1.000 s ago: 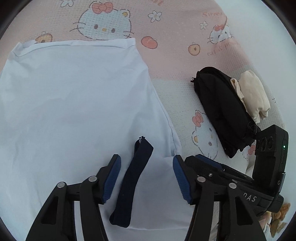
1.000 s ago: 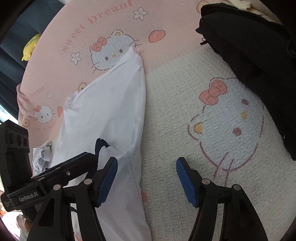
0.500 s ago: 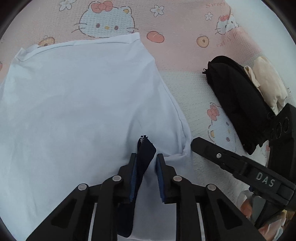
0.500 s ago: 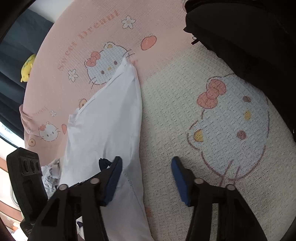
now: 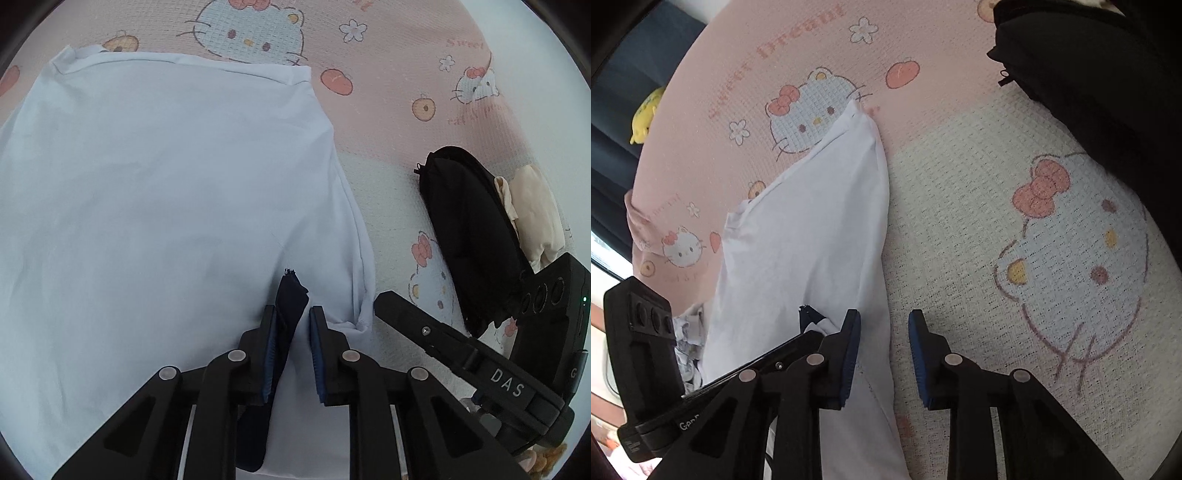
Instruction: Fold clothes
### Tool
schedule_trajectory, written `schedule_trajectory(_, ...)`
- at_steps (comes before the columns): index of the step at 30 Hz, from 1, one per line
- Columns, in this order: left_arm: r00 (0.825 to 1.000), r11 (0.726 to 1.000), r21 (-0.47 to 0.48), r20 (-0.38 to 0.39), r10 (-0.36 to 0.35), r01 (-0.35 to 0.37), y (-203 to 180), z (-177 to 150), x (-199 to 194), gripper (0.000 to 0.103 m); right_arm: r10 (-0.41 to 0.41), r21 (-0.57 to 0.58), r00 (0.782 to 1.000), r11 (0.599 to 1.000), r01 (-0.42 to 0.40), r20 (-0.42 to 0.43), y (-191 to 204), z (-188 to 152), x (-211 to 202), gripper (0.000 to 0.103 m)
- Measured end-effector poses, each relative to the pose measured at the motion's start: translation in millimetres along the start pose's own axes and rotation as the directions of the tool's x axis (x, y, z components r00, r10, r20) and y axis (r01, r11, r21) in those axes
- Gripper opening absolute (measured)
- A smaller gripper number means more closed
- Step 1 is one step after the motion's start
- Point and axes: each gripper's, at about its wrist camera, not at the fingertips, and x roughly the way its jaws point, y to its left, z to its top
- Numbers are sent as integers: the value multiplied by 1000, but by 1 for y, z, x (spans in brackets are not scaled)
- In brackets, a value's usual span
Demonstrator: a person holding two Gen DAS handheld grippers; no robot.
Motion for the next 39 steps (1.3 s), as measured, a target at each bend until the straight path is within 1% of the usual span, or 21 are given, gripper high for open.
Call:
schedule_trajectory(3,999,999,35,15,34,-35,-6,-2,-2,15,17,-33,1000,999,-18,-18,5,0,4,26)
schedule_trajectory(5,999,999,37,7,39,-39,-5,-1,-2,15,1,-96,1000,995,-4,-29,14,-3,10,26)
schedule_trajectory(8,999,999,34,4,37,-37,-4,1,-1,15,-108,-204,994,973,104,-7,29,-10,18,24)
schedule_trajectory(10,999,998,35,9,44,-45,-4,2,-1,15,-159,-241,987,957,159,20,34,-11,20,13)
schedule_trajectory(14,996,994,53,4,92,-92,-2,3,-1,15,-198,-203,979,958,203,45,27,-5,19,8)
schedule_trajectory(15,995,993,57,12,103,-103,-1,2,-1,15,-206,-188,977,959,212,48,24,-2,20,6)
schedule_trajectory(16,993,992,60,20,113,-114,0,2,-1,15,-215,-175,975,960,221,50,21,0,20,1)
schedule_trajectory(17,993,991,61,17,114,-115,1,2,0,15,-211,-157,976,964,216,47,18,2,20,1)
schedule_trajectory(19,994,993,49,17,106,-107,3,2,-1,14,-190,-125,981,973,193,36,14,3,19,1)
schedule_trajectory(22,998,999,-1,31,55,-55,8,4,-7,15,-157,-95,987,983,159,25,9,4,18,2)
schedule_trajectory(23,999,999,-18,37,36,-36,10,4,-9,15,-144,-79,989,986,146,25,8,4,16,3)
schedule_trajectory(24,999,999,-51,43,-5,7,14,5,-12,15,-130,-59,991,990,131,26,5,3,14,9)
schedule_trajectory(27,990,980,-148,66,-126,135,25,9,-25,15,-98,-23,994,995,99,46,0,4,-1,11)
schedule_trajectory(29,984,969,-182,81,-156,169,29,11,-35,18,-90,-32,994,995,92,69,-1,5,-13,25)
schedule_trajectory(30,985,972,-169,85,-153,165,27,12,-40,28,-80,-35,994,996,83,81,-1,5,-19,40)
schedule_trajectory(31,985,975,-155,89,-149,162,25,13,-45,37,-68,-36,994,997,71,85,-2,3,-23,45)
schedule_trajectory(32,985,977,-142,94,-146,158,23,14,-50,56,-56,-36,995,998,60,85,-2,2,-26,48)
schedule_trajectory(33,984,977,-138,101,-149,162,23,11,-54,63,-45,-37,995,998,48,85,-3,1,-29,48)
schedule_trajectory(34,983,977,-135,106,-152,165,23,9,-57,63,-39,-42,996,998,42,77,-4,-2,-31,48)
schedule_trajectory(37,982,968,-166,67,-177,186,27,-1,-55,63,-53,-81,998,995,56,35,-2,-12,-30,48)
schedule_trajectory(39,987,973,-162,32,-160,163,28,-8,-51,63,-61,-113,998,992,60,-9,1,-21,-26,48)
